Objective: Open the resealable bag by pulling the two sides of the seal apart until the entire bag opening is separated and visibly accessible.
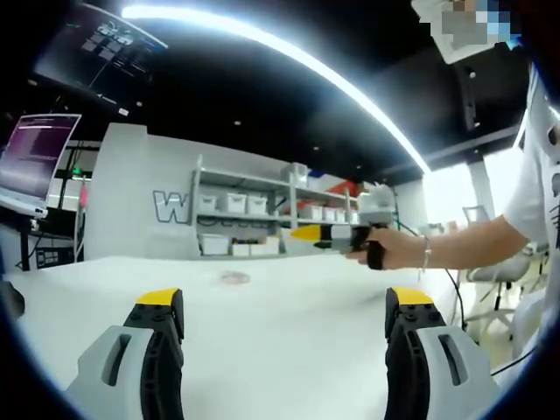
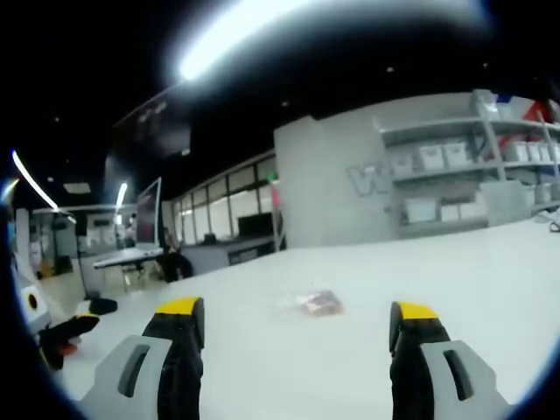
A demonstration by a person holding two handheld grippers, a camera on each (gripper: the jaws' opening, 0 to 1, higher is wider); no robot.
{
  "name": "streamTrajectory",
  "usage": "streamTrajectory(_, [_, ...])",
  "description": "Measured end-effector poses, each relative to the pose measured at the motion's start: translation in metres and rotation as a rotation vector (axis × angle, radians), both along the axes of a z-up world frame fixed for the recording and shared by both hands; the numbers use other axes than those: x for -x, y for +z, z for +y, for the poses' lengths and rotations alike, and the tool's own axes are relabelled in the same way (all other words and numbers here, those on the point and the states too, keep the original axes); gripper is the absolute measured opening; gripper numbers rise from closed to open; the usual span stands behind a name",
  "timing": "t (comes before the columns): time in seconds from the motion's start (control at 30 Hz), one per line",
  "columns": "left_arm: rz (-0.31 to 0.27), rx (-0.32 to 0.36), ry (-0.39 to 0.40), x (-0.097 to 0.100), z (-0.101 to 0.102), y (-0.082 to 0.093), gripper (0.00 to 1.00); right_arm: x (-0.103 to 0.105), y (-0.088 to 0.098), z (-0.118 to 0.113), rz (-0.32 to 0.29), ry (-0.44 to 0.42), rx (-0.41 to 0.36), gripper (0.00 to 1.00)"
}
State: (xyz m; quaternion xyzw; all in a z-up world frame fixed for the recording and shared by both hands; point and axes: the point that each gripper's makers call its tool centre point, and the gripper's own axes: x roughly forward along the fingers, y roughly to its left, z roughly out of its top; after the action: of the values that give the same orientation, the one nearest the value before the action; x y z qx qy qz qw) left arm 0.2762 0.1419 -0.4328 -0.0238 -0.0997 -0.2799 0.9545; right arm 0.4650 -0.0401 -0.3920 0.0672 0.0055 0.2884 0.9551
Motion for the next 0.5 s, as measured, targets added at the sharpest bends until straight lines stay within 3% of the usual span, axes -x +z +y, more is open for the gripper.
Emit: streamTrajectory(0.5, [-0.002, 0.000, -0.005, 0.000, 0.000, -0.001, 0.93, 0.010, -0.001, -0.017, 0.001, -0.017, -0.013, 0.88])
